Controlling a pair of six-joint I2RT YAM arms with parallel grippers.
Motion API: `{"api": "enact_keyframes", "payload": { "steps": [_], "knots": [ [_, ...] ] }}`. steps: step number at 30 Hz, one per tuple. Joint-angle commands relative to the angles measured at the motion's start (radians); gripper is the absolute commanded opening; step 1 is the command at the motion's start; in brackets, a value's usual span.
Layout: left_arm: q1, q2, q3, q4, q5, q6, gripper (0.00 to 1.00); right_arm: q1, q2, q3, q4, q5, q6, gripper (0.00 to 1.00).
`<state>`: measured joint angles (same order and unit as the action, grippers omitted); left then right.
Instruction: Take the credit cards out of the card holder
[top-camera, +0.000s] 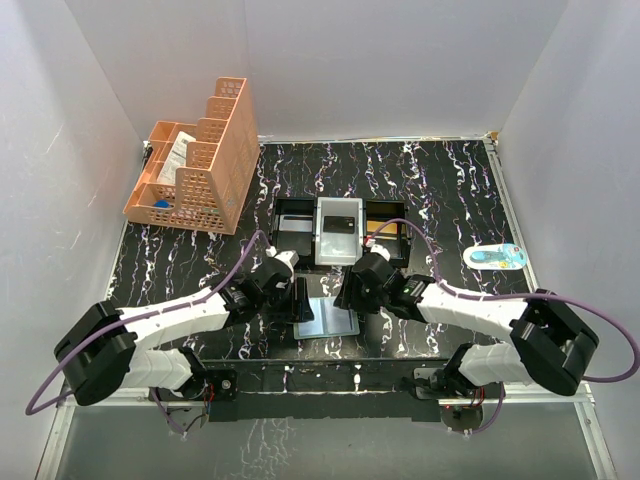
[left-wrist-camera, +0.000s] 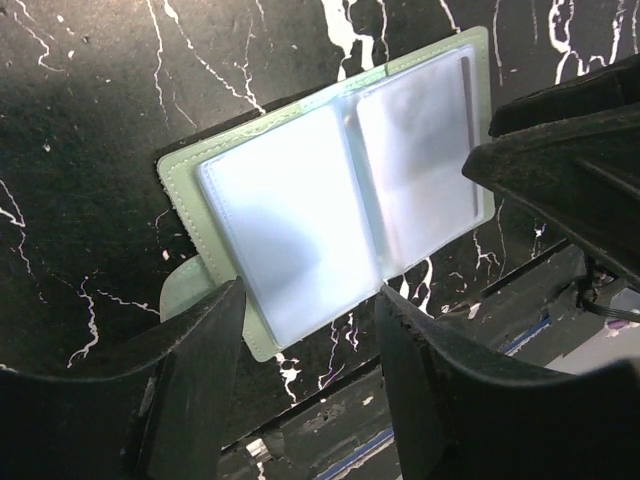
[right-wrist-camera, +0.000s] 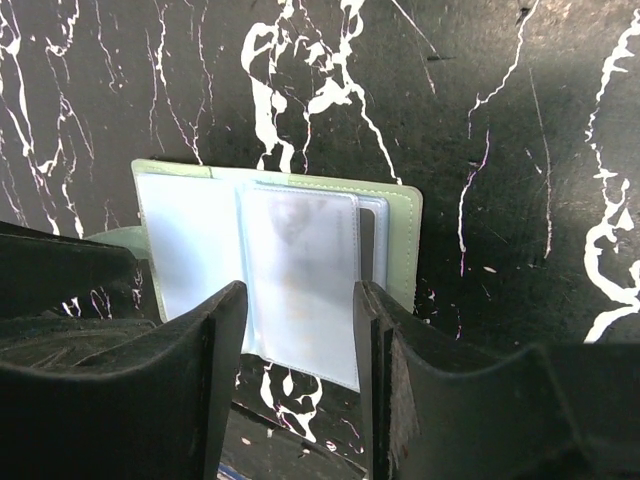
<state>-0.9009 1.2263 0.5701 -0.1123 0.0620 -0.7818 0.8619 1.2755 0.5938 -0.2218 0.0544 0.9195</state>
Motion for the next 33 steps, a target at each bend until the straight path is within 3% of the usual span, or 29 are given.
{"api": "enact_keyframes", "payload": {
  "steps": [1, 10, 19, 33],
  "knots": [
    [-0.008, -0.002, -0.019, -0.002, -0.021, -0.003, 0.53, -0.001, 0.016, 0.021, 0.039, -0.016, -0.016, 0.44],
    [-0.010, -0.002, -0.054, -0.014, -0.038, -0.004, 0.44, -0.001, 0.065, 0.027, 0.023, -0.040, -0.015, 0.44],
    [-0.010, 0.056, -0.068, 0.019, -0.013, -0.002, 0.26, -0.001, 0.093, 0.046, 0.028, -0.074, -0.035, 0.36],
    [-0.014, 0.040, -0.066, 0.013, -0.015, 0.000, 0.20, 0.000, 0.044, 0.089, 0.010, -0.100, -0.052, 0.19]
  ]
}}
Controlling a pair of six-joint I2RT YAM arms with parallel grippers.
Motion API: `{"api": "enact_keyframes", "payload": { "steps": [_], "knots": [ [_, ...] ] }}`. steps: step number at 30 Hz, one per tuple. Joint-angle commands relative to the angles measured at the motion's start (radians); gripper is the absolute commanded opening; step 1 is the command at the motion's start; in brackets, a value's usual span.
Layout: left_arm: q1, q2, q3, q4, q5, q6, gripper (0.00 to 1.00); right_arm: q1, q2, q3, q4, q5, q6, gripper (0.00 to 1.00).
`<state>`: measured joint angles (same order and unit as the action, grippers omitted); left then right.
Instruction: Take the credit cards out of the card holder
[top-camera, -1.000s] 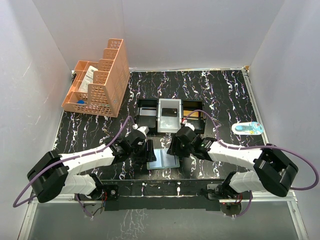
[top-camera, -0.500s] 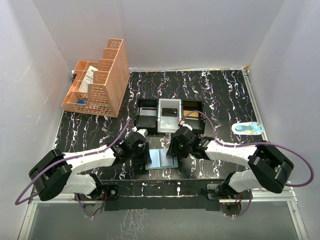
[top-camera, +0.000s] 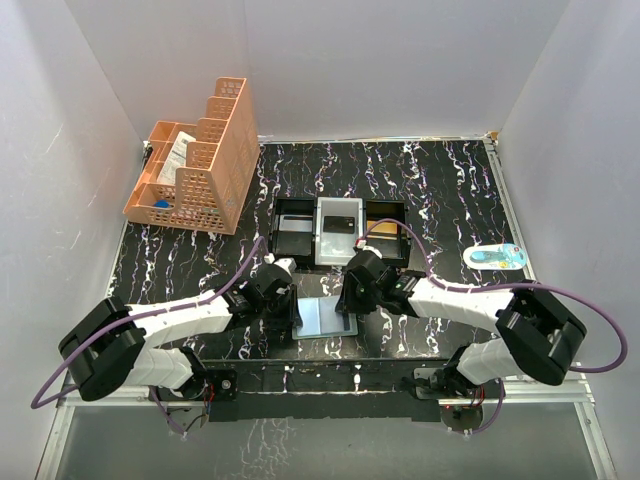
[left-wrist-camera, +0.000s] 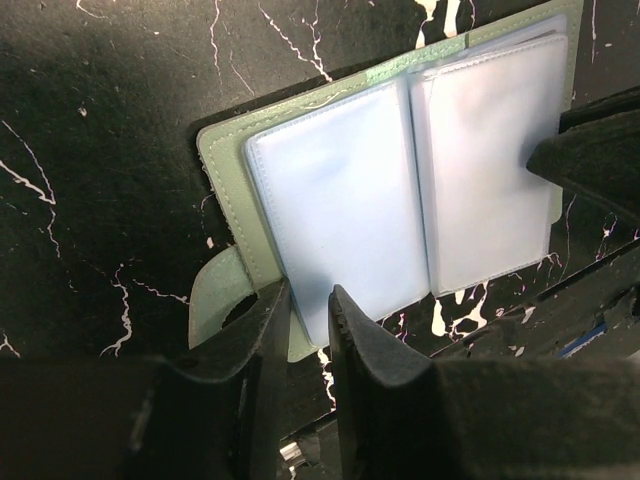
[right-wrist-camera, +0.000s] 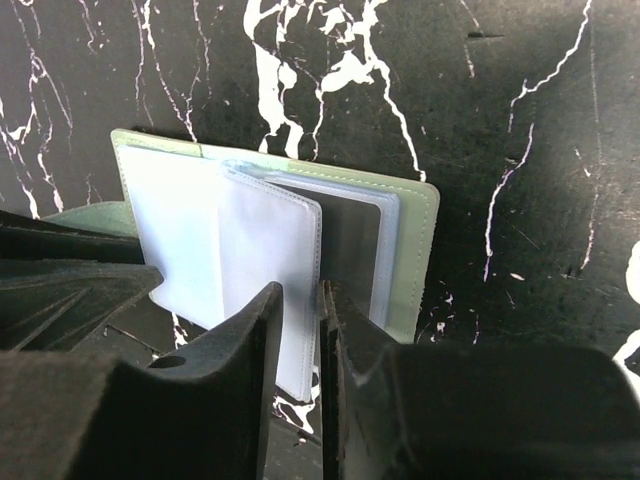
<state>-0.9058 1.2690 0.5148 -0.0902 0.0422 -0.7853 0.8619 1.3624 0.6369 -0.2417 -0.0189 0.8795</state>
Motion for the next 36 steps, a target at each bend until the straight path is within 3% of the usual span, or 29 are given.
{"api": "enact_keyframes", "payload": {
  "steps": [1, 8, 19, 36],
  "knots": [
    [-0.009, -0.005, -0.010, -0.012, 0.003, 0.003, 0.20, 0.000, -0.051, 0.044, 0.040, -0.038, -0.009, 0.16],
    [-0.010, -0.020, -0.011, -0.017, -0.001, 0.001, 0.19, 0.000, -0.071, 0.012, 0.140, -0.127, 0.024, 0.10],
    [-0.010, -0.046, -0.020, -0.021, -0.002, -0.005, 0.18, 0.000, -0.013, -0.024, 0.311, -0.252, 0.087, 0.11],
    [-0.012, -0.080, -0.019, -0.046, -0.020, -0.010, 0.18, 0.000, 0.069, -0.034, 0.388, -0.314, 0.110, 0.14]
  ]
}}
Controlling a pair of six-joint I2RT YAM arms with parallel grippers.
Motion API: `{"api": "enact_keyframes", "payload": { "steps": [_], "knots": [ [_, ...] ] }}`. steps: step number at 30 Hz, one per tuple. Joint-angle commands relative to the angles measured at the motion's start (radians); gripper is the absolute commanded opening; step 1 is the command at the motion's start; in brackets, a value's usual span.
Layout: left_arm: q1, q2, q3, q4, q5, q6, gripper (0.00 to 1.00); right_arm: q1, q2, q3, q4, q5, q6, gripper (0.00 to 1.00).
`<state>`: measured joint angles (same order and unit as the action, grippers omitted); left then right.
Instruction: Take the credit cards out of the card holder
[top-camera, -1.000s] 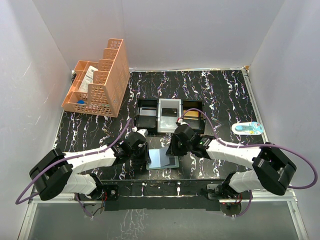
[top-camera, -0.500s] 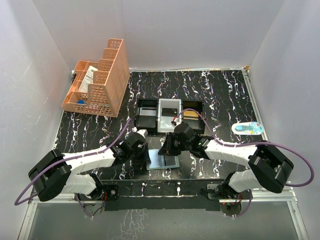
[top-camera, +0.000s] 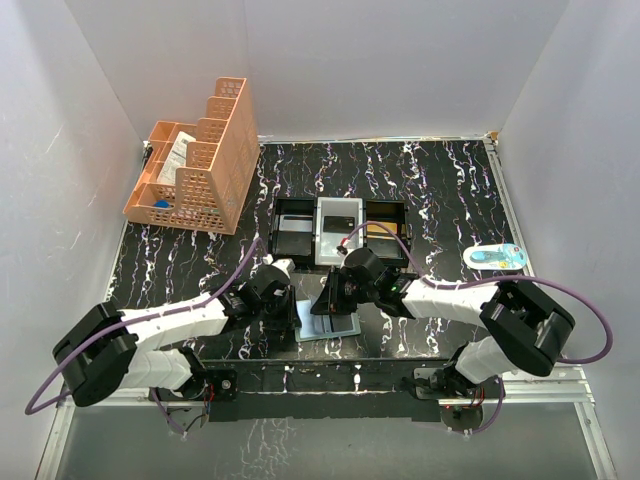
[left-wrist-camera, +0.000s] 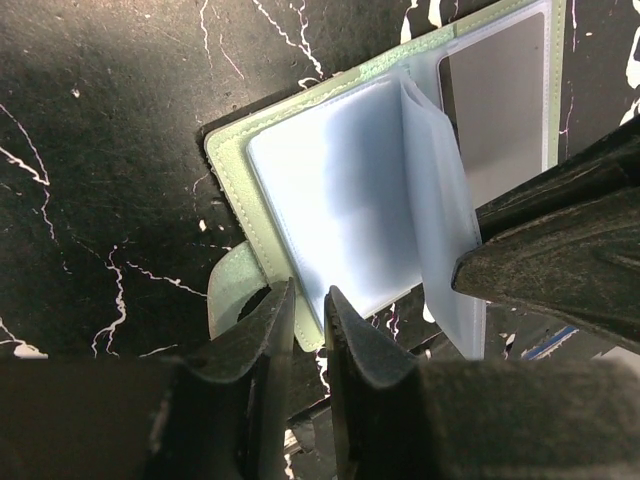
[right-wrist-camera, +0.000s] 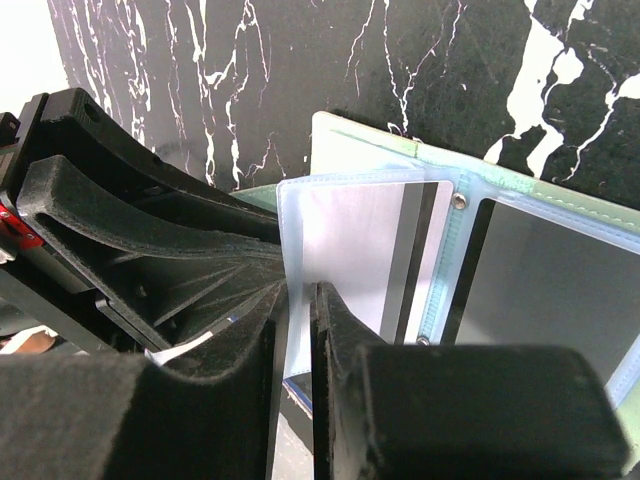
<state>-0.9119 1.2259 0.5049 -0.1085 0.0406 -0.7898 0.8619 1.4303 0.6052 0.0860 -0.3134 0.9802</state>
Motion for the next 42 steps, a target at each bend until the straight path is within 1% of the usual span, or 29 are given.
{"api": "enact_keyframes", "payload": {
  "steps": [1, 7, 11, 16, 21, 24, 28, 32, 38, 42],
  "knots": [
    [-0.005, -0.041, -0.007, -0.033, -0.022, -0.008, 0.18, 0.000, 0.000, -0.003, 0.060, -0.023, 0.009, 0.14],
    [-0.005, -0.105, 0.001, -0.080, -0.061, -0.020, 0.19, 0.000, -0.028, -0.009, 0.066, -0.029, 0.010, 0.18],
    [-0.006, -0.164, 0.011, -0.111, -0.089, -0.026, 0.24, 0.000, -0.074, -0.031, 0.081, -0.005, 0.017, 0.27],
    [-0.005, -0.210, 0.026, -0.131, -0.101, -0.029, 0.28, 0.000, -0.118, -0.047, 0.084, 0.020, 0.015, 0.35],
    [-0.005, -0.199, 0.033, -0.100, -0.056, -0.015, 0.35, -0.001, -0.134, -0.053, 0.028, 0.110, 0.022, 0.37],
    [-0.006, -0.164, 0.040, -0.051, -0.010, -0.011, 0.36, 0.000, -0.138, -0.058, -0.011, 0.178, 0.031, 0.38],
    [-0.008, -0.124, 0.053, -0.006, 0.024, -0.011, 0.37, 0.000, -0.161, -0.123, 0.071, 0.224, 0.053, 0.39],
    [-0.010, -0.091, 0.072, 0.014, 0.039, -0.002, 0.39, 0.000, -0.188, -0.178, 0.158, 0.229, 0.047, 0.40],
    [-0.012, -0.070, 0.079, 0.099, 0.094, -0.032, 0.42, -0.001, -0.170, -0.139, 0.117, 0.188, 0.010, 0.40],
    [-0.012, -0.059, 0.087, 0.095, 0.088, -0.034, 0.44, -0.002, -0.142, -0.132, 0.126, 0.165, 0.008, 0.40]
  ]
}}
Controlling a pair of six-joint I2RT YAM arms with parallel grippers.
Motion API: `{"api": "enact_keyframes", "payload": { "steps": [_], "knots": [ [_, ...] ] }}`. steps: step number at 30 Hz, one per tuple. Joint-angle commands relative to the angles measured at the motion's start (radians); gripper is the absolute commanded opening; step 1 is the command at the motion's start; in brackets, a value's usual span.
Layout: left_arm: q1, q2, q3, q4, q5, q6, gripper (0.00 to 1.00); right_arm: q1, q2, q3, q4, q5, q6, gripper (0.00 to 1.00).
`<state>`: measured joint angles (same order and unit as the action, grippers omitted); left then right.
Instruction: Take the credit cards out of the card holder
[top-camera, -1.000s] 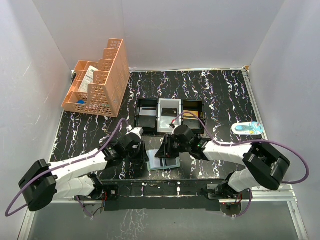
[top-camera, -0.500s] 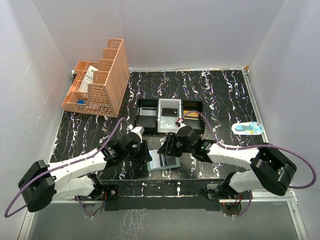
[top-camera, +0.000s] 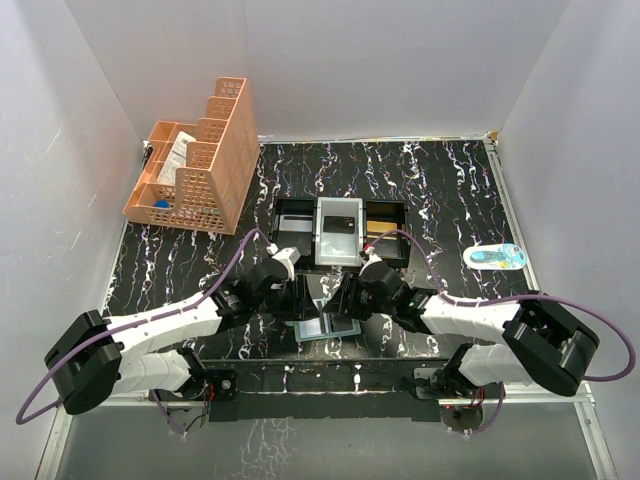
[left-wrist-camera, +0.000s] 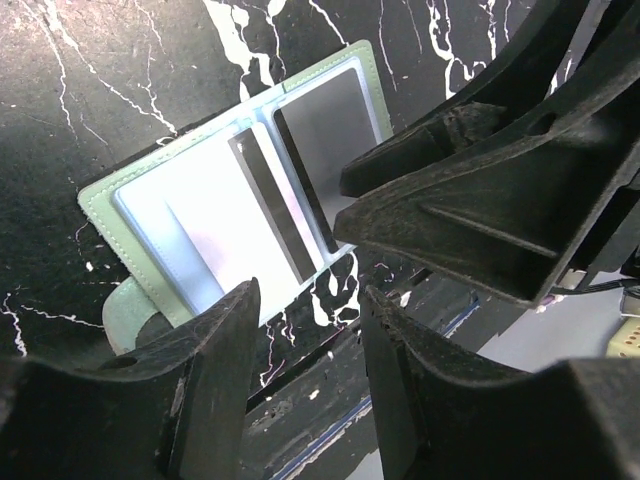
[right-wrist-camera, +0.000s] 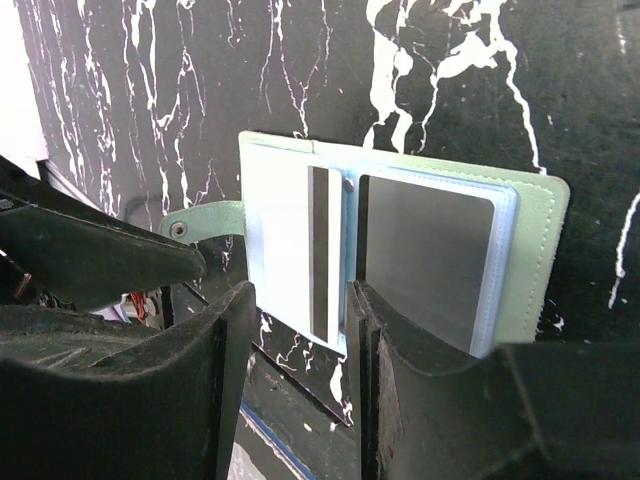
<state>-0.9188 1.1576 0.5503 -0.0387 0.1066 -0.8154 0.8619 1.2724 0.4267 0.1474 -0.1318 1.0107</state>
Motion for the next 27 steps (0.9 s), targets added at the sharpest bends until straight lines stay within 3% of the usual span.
{"api": "enact_keyframes", "payload": {
  "steps": [1, 9, 15, 27],
  "knots": [
    [-0.005, 0.014, 0.045, 0.022, 0.021, -0.010, 0.44, -0.001, 0.021, 0.045, 0.068, -0.017, -0.019, 0.40],
    [-0.005, 0.077, -0.002, 0.029, -0.013, -0.054, 0.42, -0.001, 0.054, 0.035, 0.109, -0.049, 0.000, 0.39],
    [-0.005, 0.123, -0.037, 0.062, -0.025, -0.086, 0.34, -0.001, 0.059, 0.030, 0.117, -0.058, -0.001, 0.38],
    [-0.005, 0.161, -0.038, -0.048, -0.081, -0.069, 0.22, -0.001, 0.133, 0.062, 0.091, -0.044, -0.009, 0.33]
  ]
}}
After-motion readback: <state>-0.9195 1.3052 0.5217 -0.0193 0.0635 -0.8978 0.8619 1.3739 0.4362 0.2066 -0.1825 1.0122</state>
